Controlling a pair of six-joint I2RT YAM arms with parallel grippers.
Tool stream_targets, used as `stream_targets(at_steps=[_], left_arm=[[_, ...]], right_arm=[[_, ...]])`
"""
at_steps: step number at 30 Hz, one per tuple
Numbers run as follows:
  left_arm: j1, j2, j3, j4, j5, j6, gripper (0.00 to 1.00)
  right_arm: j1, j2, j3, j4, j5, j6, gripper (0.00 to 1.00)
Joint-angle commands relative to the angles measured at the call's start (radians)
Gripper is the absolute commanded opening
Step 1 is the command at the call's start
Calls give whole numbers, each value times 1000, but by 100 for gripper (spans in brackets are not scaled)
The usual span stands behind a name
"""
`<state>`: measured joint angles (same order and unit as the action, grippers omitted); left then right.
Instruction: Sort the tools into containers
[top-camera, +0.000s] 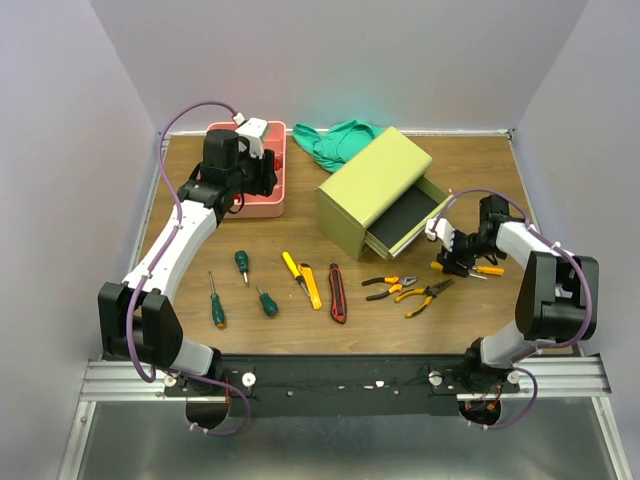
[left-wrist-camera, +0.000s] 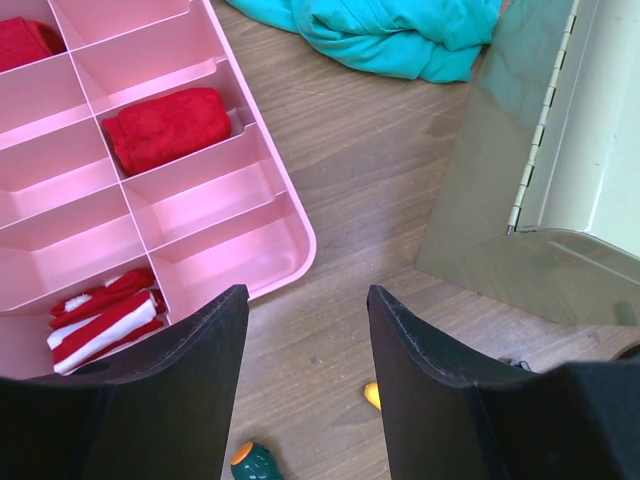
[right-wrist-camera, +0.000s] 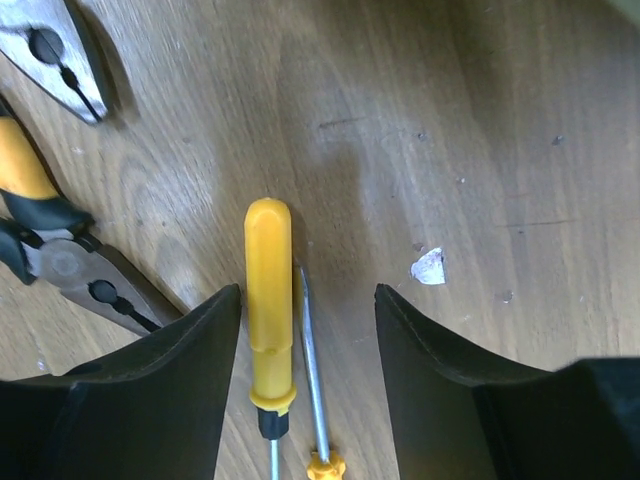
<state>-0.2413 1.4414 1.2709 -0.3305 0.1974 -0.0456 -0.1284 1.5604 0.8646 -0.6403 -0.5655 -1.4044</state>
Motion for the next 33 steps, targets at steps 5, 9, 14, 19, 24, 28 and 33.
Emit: stream_targets(at_steps=[5,9,14,19,24,28,33], left_arm=[[8,-25,-16,24,-9,7,61],[10,-30,-24,31,-4,0,61],[11,-24,-19,48,25,-20,61],[11,-4,1,64,53,-46,60],[11,16,21,79,66,-82,59],[11,13,30,77,68,-102,59],[11,-10,9,76,66,-106,59]], right_arm=[[29,6,-21,22,76,-15,43],[27,-35,-29,-10,58,2,28],[29,-222,65,-204,-90,45,25],[29,-301,335,-484,-269,188,21],[29,-329,381,-148,-425,842,17],[29,-318,309,271,-360,1510,1],[38,-235,327,418,-157,1964,1]])
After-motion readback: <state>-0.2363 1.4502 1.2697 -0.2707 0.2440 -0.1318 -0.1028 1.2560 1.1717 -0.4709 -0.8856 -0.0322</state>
